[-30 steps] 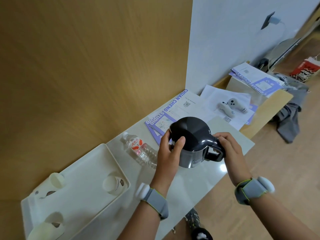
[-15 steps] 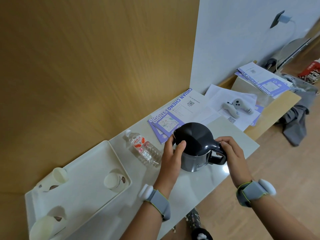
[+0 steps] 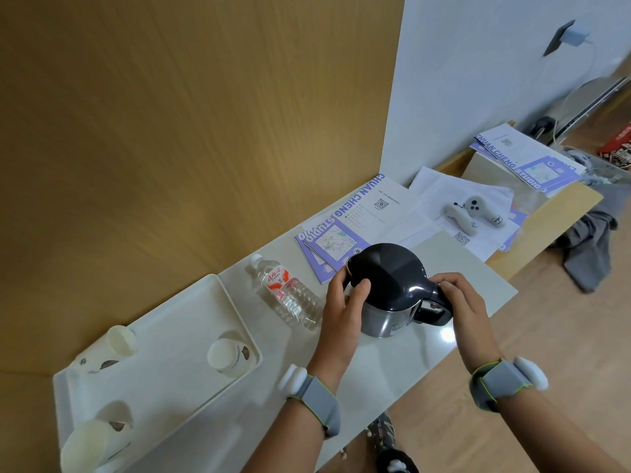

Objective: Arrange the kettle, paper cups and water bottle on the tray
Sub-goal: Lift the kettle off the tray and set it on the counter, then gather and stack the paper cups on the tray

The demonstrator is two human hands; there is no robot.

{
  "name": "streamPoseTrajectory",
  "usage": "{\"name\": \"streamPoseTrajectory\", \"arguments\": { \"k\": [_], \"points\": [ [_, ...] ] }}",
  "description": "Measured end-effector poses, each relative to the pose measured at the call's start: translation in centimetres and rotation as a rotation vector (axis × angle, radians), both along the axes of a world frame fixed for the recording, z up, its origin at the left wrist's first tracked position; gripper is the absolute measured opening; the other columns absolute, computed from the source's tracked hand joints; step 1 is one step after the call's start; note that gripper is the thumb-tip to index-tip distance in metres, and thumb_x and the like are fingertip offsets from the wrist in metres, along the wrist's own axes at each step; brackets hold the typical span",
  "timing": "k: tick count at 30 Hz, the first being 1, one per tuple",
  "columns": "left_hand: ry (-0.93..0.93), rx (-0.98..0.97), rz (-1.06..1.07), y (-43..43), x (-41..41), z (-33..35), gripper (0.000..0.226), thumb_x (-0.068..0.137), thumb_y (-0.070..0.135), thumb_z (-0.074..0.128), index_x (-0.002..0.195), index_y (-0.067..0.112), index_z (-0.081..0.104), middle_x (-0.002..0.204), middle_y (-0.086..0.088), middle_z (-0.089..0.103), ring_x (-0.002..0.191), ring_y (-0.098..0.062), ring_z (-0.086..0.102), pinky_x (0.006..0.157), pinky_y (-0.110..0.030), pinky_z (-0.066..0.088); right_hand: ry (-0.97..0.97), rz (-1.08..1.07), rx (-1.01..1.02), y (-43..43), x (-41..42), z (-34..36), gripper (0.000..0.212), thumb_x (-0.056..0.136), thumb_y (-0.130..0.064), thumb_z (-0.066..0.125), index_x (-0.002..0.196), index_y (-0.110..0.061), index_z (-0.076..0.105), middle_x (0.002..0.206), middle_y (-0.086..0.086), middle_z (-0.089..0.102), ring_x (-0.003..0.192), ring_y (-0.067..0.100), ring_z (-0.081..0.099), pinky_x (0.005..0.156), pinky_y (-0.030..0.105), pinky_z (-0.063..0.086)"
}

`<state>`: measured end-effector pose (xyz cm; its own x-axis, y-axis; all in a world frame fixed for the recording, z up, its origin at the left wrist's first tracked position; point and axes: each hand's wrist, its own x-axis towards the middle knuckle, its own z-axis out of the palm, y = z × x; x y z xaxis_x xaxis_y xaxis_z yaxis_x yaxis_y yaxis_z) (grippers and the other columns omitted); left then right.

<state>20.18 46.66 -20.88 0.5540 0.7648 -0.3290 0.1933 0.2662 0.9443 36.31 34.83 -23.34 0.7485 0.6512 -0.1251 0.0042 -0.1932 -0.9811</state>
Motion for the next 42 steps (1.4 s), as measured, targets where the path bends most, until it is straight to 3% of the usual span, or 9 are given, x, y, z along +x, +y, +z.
{"name": "streamPoseTrajectory", "arguments": {
  "k": [5, 8, 12, 15, 19, 22, 28, 33, 42],
  "points": [
    [0.011, 0.023, 0.077, 0.6, -0.6, 0.5, 0.052, 0.092, 0.051, 0.059, 0.143, 0.040, 0.053, 0.147, 0.021, 0.056, 0.138, 0.004, 0.048, 0.104, -0.016, 0.041, -0.004, -0.096, 0.034, 0.3, -0.1, 1.0, 0.024, 0.107, -0.008, 0.044, 0.113, -0.011, 0.067, 0.106, 0.007, 0.071, 0.097, 0.011, 0.068, 0.082, 0.009, 0.050],
    [-0.025, 0.080, 0.119, 1.7, -1.3, 1.4, 0.059, 0.091, 0.052, 0.058, 0.147, 0.036, 0.050, 0.149, 0.022, 0.054, 0.141, 0.003, 0.047, 0.115, -0.024, 0.037, -0.066, -0.164, 0.110, 0.7, 0.1, 1.9, 0.029, 0.102, -0.016, 0.044, 0.116, -0.025, 0.068, 0.119, 0.005, 0.072, 0.116, 0.024, 0.066, 0.101, 0.026, 0.051],
    [-0.060, 0.143, 0.162, 3.2, -2.1, 2.9, 0.055, 0.093, 0.043, 0.056, 0.146, 0.030, 0.051, 0.148, 0.019, 0.056, 0.137, 0.005, 0.049, 0.106, -0.011, 0.040, -0.142, -0.173, 0.197, 2.0, 0.3, 4.2, 0.031, 0.097, -0.027, 0.042, 0.114, -0.035, 0.067, 0.125, 0.000, 0.069, 0.124, 0.020, 0.064, 0.113, 0.046, 0.046],
    [-0.082, 0.168, 0.226, 4.2, -3.2, 3.6, 0.056, 0.093, 0.038, 0.056, 0.148, 0.025, 0.051, 0.146, 0.014, 0.058, 0.136, 0.005, 0.051, 0.097, -0.003, 0.041, -0.169, -0.145, 0.256, 3.6, -0.3, 6.2, 0.034, 0.097, -0.024, 0.041, 0.118, -0.029, 0.067, 0.128, 0.002, 0.068, 0.126, 0.022, 0.063, 0.114, 0.050, 0.045],
    [-0.090, 0.167, 0.280, 4.9, -4.9, 4.1, 0.044, 0.103, 0.026, 0.058, 0.147, 0.027, 0.052, 0.146, 0.014, 0.059, 0.133, 0.007, 0.053, 0.095, -0.003, 0.044, -0.188, -0.090, 0.303, 5.7, -1.6, 8.1, 0.036, 0.101, -0.006, 0.040, 0.122, -0.016, 0.067, 0.126, 0.003, 0.069, 0.127, 0.023, 0.062, 0.113, 0.052, 0.045],
    [-0.112, 0.177, 0.307, 5.1, -6.0, 4.7, 0.053, 0.094, 0.038, 0.056, 0.146, 0.030, 0.051, 0.144, 0.017, 0.060, 0.134, 0.008, 0.052, 0.095, -0.004, 0.045, -0.172, -0.045, 0.333, 7.1, -2.6, 9.1, 0.034, 0.099, -0.010, 0.042, 0.122, -0.014, 0.067, 0.126, 0.004, 0.069, 0.127, 0.024, 0.062, 0.113, 0.055, 0.044],
    [-0.110, 0.202, 0.420, 6.2, -9.1, 5.0, 0.040, 0.104, 0.021, 0.054, 0.144, 0.029, 0.053, 0.145, 0.012, 0.061, 0.136, -0.001, 0.053, 0.086, 0.001, 0.043, -0.120, 0.032, 0.402, 9.4, -5.4, 10.3, 0.034, 0.092, -0.031, 0.044, 0.114, -0.026, 0.068, 0.128, 0.009, 0.069, 0.125, 0.023, 0.065, 0.113, 0.054, 0.045],
    [-0.094, 0.202, 0.491, 6.7, -11.1, 5.2, 0.039, 0.107, 0.017, 0.054, 0.144, 0.028, 0.053, 0.143, 0.014, 0.062, 0.133, 0.003, 0.054, 0.102, -0.010, 0.045, -0.100, 0.119, 0.427, 10.8, -7.1, 10.1, 0.036, 0.098, -0.024, 0.038, 0.115, -0.033, 0.069, 0.130, 0.012, 0.069, 0.127, 0.025, 0.064, 0.111, 0.048, 0.048],
    [-0.054, 0.227, 0.591, 7.3, -14.8, 5.3, 0.041, 0.107, 0.014, 0.053, 0.147, 0.021, 0.051, 0.145, 0.010, 0.061, 0.127, 0.015, 0.052, 0.092, 0.002, 0.038, -0.001, 0.276, 0.418, 14.0, -11.6, 9.3, 0.040, 0.104, -0.007, 0.033, 0.117, -0.020, 0.068, 0.129, 0.014, 0.069, 0.122, 0.026, 0.066, 0.107, 0.041, 0.050]
  ]
}}
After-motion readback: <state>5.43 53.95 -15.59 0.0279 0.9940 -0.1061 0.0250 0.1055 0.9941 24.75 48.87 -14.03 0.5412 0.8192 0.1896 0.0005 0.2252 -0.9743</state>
